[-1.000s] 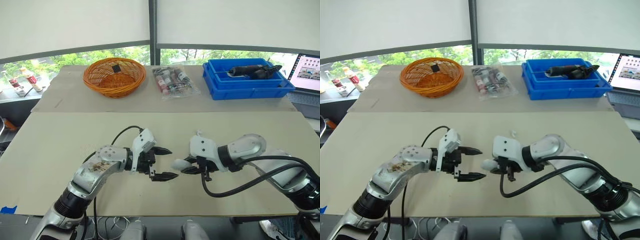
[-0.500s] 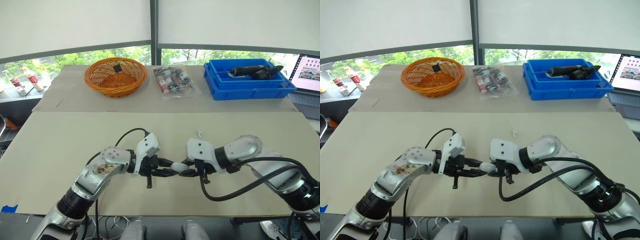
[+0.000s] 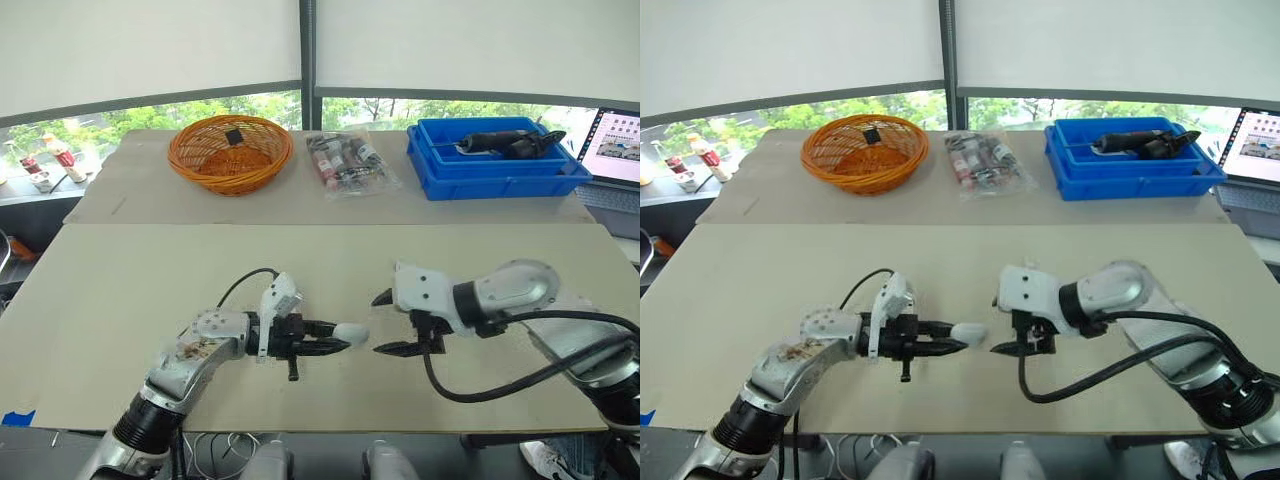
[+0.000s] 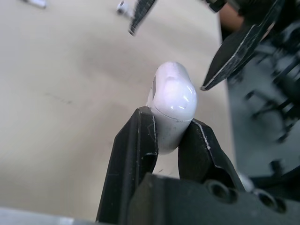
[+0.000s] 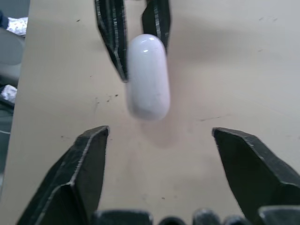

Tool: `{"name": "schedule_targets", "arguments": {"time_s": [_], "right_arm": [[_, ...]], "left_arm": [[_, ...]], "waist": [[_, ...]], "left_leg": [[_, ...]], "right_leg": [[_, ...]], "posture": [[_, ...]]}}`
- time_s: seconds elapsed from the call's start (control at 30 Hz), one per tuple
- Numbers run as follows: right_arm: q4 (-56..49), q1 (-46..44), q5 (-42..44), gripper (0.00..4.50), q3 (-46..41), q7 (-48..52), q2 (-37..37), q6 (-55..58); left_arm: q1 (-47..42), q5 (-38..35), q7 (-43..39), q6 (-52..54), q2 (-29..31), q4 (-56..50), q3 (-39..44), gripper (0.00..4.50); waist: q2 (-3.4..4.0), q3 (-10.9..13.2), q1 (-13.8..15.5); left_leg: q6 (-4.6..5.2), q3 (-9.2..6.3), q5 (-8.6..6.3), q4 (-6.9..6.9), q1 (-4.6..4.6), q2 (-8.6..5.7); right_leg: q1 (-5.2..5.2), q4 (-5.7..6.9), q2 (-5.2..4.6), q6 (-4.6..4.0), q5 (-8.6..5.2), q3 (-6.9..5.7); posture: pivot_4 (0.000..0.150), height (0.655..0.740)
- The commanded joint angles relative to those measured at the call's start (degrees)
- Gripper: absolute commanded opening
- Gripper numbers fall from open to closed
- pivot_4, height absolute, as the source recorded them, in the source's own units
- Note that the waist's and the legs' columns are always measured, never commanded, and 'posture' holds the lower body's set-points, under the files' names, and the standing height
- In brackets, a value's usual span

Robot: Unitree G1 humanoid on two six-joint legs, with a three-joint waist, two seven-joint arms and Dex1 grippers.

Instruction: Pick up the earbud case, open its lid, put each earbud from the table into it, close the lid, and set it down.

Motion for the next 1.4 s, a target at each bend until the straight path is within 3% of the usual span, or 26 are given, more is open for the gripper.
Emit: {"name": "schedule_targets", "arguments": {"time_s": [0.03, 0.43, 0.87, 1.17, 1.4], "right_arm": [[-4.5, 0.4, 3.2, 3.81, -3.5, 0.0, 1.2, -0.1], [-2.2, 0.2, 0.8, 3.81, -2.4, -4.5, 5.2, 0.0], [-1.8, -3.1, 9.8, 3.81, -8.3, -4.0, 6.3, 7.5], [-4.9, 3.8, 12.8, 3.81, -15.6, -2.3, 2.0, 4.2], [-6.8, 3.9, 7.2, 3.81, -8.1, -5.3, 3.9, 1.6]], "left_arm": [[0.9, -2.3, -2.5, -3.2, -0.5, -0.1, 1.8, 0.61], [-0.3, -0.5, -4.6, -6.8, -0.9, 0.0, 0.3, 0.61], [0.3, 1.8, -4.0, -10.0, 0.1, 0.6, 0.2, 0.61], [3.7, 0.5, -2.5, -10.1, 1.8, 0.8, 4.4, 0.61], [2.7, 0.5, -2.5, -10.0, 0.9, 0.0, 3.2, 0.61]], "waist": [[0.0, 0.0, 0.0], [0.0, 0.0, 0.0], [0.0, 0.0, 0.0], [0.01, 0.0, 0.0], [0.0, 0.0, 0.0]], "left_leg": [[0.0, 0.0, 0.0, 0.0, 0.0, 0.0], [0.0, 0.01, 0.0, 0.04, 0.02, -0.02], [0.0, 0.0, 0.0, 0.04, 0.01, -0.02], [0.02, 0.01, -0.02, 0.04, 0.02, -0.02], [0.02, 0.01, -0.02, 0.04, 0.02, -0.01]], "right_leg": [[0.0, 0.0, 0.0, 0.0, 0.0, 0.0], [0.03, 0.01, -0.02, 0.0, 0.0, 0.0], [0.03, 0.01, -0.02, -0.01, 0.0, 0.0], [0.04, 0.0, -0.02, 0.0, 0.0, 0.01], [0.03, 0.01, -0.01, 0.0, 0.0, 0.01]], "posture": [[0.15, 0.74], [0.15, 0.74], [0.15, 0.74], [0.15, 0.74], [0.15, 0.74]]}}
